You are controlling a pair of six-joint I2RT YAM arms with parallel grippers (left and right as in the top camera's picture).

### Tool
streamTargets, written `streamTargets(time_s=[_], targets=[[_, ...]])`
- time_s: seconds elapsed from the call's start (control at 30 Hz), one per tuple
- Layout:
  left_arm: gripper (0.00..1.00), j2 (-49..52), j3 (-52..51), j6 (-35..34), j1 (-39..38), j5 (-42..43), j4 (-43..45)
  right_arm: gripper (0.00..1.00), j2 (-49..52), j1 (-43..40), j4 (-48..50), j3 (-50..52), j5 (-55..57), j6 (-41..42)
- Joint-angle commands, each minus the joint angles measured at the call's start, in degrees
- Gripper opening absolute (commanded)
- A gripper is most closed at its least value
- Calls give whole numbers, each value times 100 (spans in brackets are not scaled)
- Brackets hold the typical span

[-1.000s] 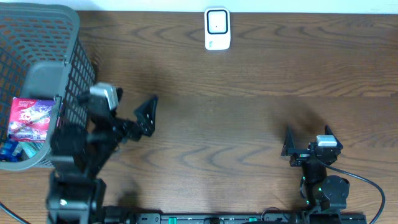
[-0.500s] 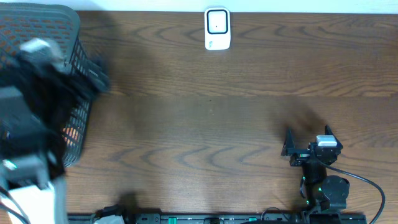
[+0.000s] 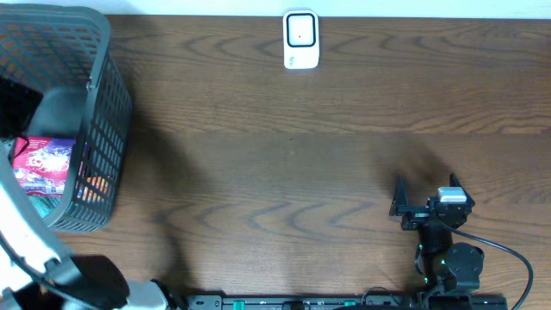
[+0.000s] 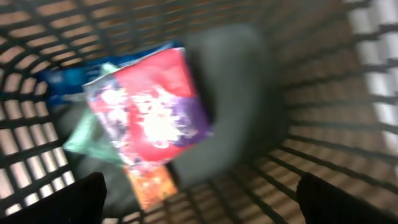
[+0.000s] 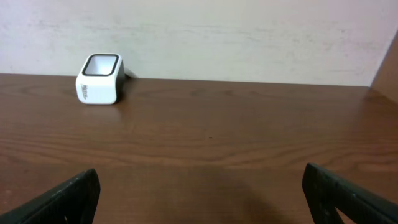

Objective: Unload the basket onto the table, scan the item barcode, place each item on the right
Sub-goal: 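Move the left gripper over the grey basket and reach inside, then grasp the pink-purple snack bag inside the basket with the left gripper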

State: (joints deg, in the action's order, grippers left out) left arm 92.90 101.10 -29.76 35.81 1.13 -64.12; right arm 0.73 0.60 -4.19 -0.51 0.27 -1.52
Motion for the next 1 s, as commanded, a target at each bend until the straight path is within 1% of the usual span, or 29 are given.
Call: streamTargets(time_s=[0.0,0.03,0.13,0.2,0.43,0.67,0.87,0.97], targets=[[98,184,-37,-181,7,-654,-125,99,-9,57,-9,20,26,61],[98,240,-94,-341,11,-835,-190,99,-9,57,-9,20,26,61],[98,332,-431,-1172,90,-1445,-295,99,-9,57,-9,20,24,61],[98,334,-734,-1539,153,-1482,-210,99,-9,57,-9,20,24,61],[98,334,-1768,-1554,190,-1493,474,99,-9,57,-9,20,24,61],[99,339,-2653,-1486,205,-1491,1434,99,-9,57,-9,20,26,61],[90,448,-2975,-1375,216,-1445,2013,99,-9,57,-9,20,24,61],[73,654,-2975,-1360,216,-1440,2037,99,-9,57,-9,20,26,61]])
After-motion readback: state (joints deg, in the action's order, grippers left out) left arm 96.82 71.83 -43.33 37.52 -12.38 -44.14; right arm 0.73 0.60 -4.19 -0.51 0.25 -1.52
